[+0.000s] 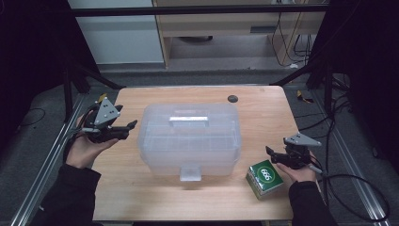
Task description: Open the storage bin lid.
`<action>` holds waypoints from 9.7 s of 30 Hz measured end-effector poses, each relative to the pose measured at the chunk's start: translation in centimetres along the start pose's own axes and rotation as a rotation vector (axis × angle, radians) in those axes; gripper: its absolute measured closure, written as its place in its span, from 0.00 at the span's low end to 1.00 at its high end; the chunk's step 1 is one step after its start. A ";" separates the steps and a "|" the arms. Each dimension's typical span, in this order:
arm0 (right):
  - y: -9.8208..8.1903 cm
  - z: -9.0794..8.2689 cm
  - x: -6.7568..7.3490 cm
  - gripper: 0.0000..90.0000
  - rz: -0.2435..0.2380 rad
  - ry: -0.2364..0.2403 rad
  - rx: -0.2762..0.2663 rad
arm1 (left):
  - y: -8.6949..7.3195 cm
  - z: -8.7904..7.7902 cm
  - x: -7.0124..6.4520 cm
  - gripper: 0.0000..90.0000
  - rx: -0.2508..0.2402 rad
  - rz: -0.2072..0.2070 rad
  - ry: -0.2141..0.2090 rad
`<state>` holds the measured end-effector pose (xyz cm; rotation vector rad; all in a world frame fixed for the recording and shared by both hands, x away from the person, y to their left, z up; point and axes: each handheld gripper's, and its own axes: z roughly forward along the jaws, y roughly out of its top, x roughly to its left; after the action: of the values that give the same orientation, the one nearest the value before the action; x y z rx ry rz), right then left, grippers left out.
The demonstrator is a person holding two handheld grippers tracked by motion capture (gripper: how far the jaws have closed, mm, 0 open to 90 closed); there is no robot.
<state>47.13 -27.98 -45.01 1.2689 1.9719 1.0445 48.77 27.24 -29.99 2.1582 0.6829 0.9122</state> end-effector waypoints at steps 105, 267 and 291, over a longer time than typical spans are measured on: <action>0.0 0.5 0.0 0.24 -0.027 -0.007 0.038 | 10.1 7.1 -8.8 0.60 0.179 0.616 -0.107; 6.3 -1.9 7.9 1.00 0.009 0.435 -0.106 | 9.9 5.2 -3.0 0.48 0.003 0.314 -0.051; 6.4 -2.0 8.1 1.00 -0.008 0.417 -0.097 | 4.0 -0.1 -0.2 0.57 -0.220 -0.107 0.047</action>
<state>45.40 -19.55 -38.92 1.0517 2.1891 1.4774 49.31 24.69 -27.01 1.8942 0.6798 0.9375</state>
